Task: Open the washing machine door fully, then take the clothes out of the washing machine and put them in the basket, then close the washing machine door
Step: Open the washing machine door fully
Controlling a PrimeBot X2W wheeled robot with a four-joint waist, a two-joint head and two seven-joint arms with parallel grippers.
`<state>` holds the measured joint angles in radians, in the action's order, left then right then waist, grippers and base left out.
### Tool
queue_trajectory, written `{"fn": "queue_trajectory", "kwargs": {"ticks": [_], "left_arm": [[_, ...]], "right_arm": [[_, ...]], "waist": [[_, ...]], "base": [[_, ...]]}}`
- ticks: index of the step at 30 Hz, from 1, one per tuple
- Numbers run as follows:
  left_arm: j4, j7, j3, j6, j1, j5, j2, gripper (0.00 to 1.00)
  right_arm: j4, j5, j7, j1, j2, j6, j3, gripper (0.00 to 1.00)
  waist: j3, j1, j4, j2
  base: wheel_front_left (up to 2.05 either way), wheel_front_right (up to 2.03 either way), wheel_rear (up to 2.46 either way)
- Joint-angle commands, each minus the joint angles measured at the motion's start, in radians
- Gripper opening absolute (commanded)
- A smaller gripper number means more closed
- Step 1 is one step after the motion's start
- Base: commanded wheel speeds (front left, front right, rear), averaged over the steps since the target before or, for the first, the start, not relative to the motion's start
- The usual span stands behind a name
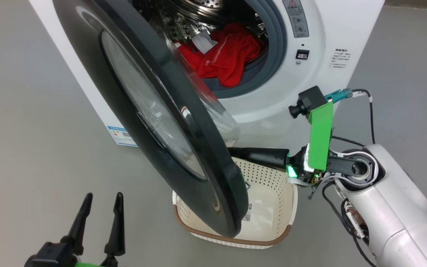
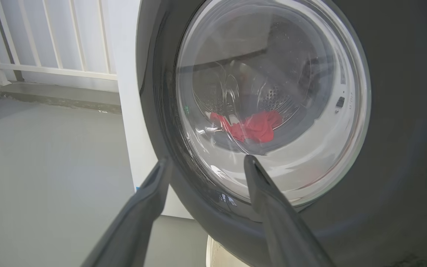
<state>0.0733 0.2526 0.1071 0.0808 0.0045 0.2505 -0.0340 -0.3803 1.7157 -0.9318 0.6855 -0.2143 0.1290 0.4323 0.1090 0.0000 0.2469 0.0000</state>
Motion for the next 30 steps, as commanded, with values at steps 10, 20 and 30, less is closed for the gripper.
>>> {"fn": "queue_trajectory", "kwargs": {"ticks": [10, 20, 30], "left_arm": [[-0.011, 0.009, -0.052, -0.019, 0.001, 0.020, -0.016, 1.00], [-0.009, 0.009, -0.048, -0.028, 0.005, 0.023, -0.016, 1.00], [-0.010, 0.009, -0.055, -0.038, 0.013, 0.020, -0.016, 1.00]], "right_arm": [[0.095, -0.029, -0.009, -0.072, 0.059, 0.002, 0.018, 0.00], [0.125, -0.046, -0.016, -0.106, 0.088, 0.002, 0.028, 0.00], [0.148, -0.058, -0.028, -0.124, 0.117, 0.002, 0.043, 0.00]], "waist": [[-0.017, 0.0000, 0.053, 0.0000], [-0.028, 0.0000, 0.109, 0.0000], [-0.037, 0.0000, 0.170, 0.0000]], "base": [[0.00, 0.00, 0.00], [0.00, 0.00, 0.00], [0.00, 0.00, 0.00]]}}
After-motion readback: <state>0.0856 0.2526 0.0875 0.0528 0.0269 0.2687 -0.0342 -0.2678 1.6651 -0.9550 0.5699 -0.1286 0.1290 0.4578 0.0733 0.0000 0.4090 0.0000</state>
